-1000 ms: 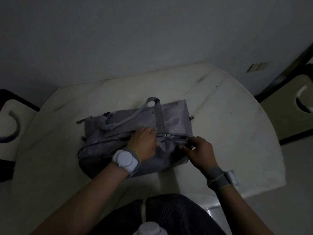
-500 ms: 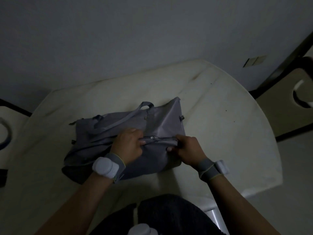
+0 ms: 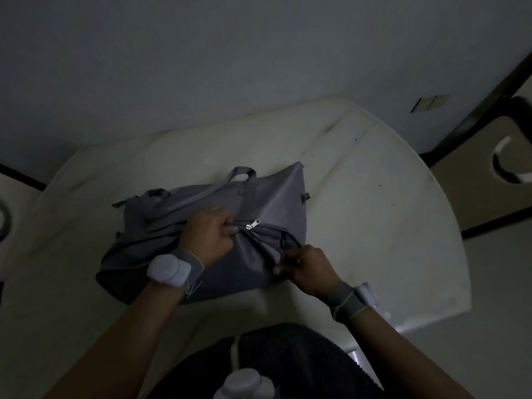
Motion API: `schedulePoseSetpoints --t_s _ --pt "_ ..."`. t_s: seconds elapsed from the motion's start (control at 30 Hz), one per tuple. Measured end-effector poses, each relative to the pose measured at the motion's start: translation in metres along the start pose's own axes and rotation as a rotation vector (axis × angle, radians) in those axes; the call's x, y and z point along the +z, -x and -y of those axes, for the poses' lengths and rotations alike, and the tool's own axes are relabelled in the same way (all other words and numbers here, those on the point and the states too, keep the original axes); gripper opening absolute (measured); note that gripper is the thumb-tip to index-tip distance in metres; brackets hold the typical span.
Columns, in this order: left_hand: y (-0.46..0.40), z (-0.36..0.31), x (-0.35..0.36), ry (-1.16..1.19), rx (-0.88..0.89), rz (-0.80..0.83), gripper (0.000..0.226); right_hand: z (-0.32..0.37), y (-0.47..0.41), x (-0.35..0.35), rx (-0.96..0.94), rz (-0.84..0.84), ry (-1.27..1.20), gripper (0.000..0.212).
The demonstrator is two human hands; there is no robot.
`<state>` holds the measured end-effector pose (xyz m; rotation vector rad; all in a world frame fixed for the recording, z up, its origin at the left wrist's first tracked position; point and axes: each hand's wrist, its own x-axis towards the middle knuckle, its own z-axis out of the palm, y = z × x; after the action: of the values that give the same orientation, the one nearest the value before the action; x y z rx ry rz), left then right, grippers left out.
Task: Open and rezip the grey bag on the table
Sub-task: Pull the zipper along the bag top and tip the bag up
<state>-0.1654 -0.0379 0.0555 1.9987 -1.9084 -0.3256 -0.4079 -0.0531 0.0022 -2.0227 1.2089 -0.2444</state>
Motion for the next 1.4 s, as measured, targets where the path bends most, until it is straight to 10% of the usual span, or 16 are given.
schedulePoseSetpoints --t_s 0.3,0.47,0.6,0.8,1.13,1.4 --pt "-0.002 0.009 -0.008 0.072 -0.182 -0.011 0.009 0.021 0.000 0.017 0.018 -0.089 -0.067 0.048" --pt "0.004 0.008 -0.003 0.052 -0.124 0.053 0.012 0.025 0.000 0.010 0.117 -0.309 -0.205 0.008" --pt "0.003 0.014 -0.007 0.071 -0.092 0.015 0.011 0.030 0.002 -0.018 -0.037 -0.506 -0.001 0.027" --pt "0.014 0.001 0.004 0.062 -0.006 0.076 0.011 0.023 -0.023 -0.032 0.264 -0.070 0.174 0.008" --pt "0.017 -0.007 0.006 0.042 0.060 0.111 0.010 0.077 -0.033 -0.012 0.114 -0.216 0.154 0.061" --pt "0.021 -0.007 0.006 0.024 0.082 0.099 0.008 0.093 -0.040 -0.014 0.176 -0.151 0.136 0.021"
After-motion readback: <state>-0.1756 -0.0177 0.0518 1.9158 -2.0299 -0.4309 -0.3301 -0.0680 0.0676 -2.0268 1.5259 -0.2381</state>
